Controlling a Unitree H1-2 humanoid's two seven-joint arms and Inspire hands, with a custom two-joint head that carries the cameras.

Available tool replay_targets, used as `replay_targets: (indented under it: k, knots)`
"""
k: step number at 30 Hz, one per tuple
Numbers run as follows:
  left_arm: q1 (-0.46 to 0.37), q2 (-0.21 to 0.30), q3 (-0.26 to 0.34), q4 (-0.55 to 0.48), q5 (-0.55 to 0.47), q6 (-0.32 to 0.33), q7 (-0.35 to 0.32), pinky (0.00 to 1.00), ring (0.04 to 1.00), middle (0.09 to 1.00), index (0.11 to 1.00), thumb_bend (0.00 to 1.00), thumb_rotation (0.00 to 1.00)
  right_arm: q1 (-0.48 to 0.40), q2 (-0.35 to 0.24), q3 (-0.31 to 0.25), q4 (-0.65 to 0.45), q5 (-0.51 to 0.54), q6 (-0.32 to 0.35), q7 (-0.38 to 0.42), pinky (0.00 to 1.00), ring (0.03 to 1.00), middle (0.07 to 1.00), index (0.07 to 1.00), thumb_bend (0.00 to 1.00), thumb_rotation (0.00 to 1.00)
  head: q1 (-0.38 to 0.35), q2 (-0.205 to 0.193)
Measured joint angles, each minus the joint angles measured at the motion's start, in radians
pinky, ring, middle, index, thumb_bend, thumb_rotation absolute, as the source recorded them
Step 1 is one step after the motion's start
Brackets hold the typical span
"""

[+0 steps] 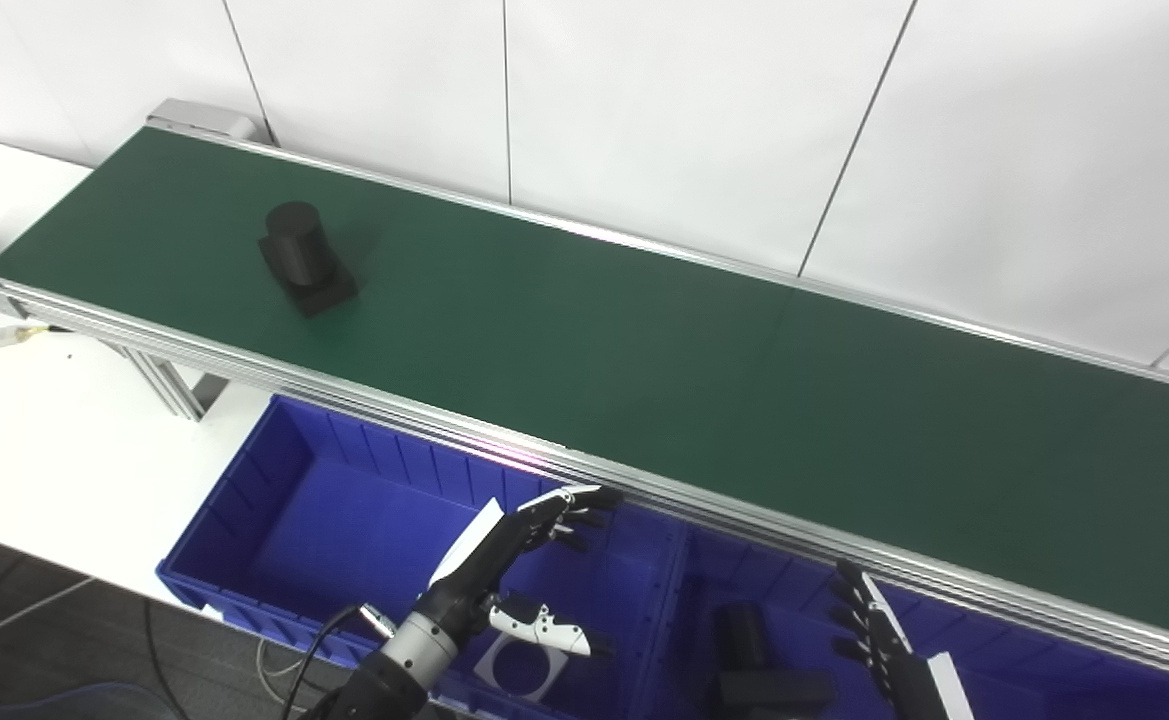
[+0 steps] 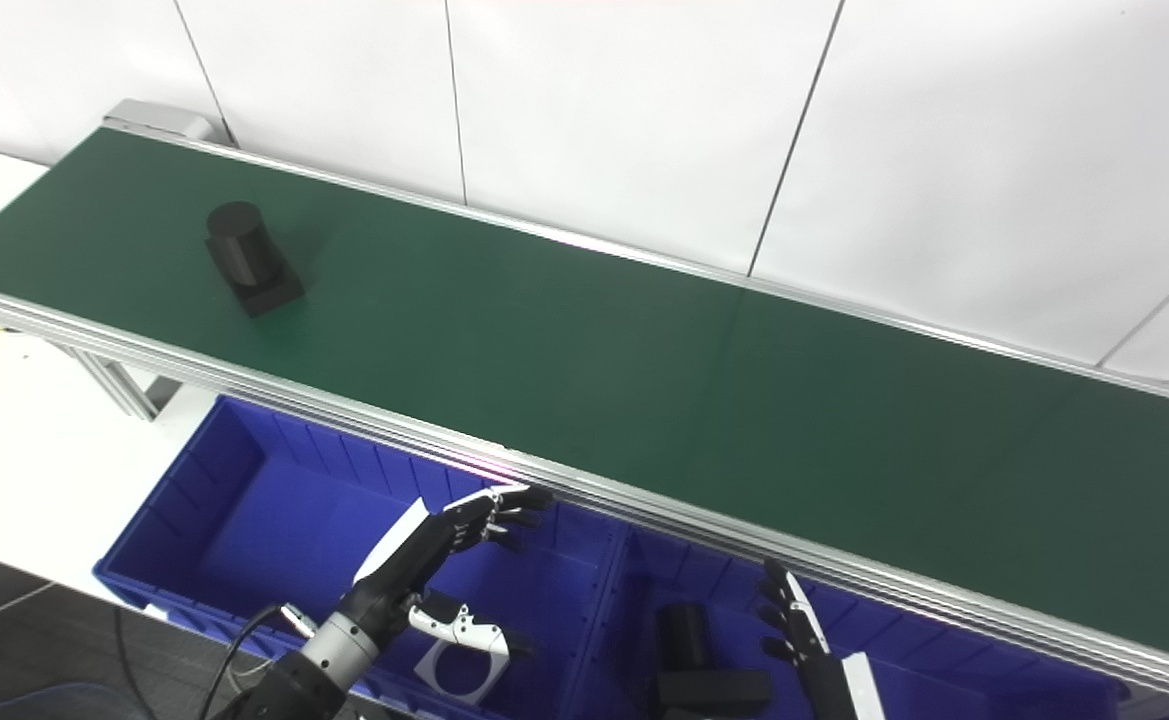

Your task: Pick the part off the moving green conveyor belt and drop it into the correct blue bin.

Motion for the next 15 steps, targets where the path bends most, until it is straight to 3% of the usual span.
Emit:
replay_targets:
  k: [15]
  knots:
    - [-0.015,0.033,-0.056,0.041,-0.002,0.000,0.049,0.66,0.767,0.814,0.801,0.93,0.19,-0.001,0.010,0.000,0.048,0.010,-0.046,-0.004,0.79,0.879,0.906,0.939,0.83,0.03,-0.032,-0.078]
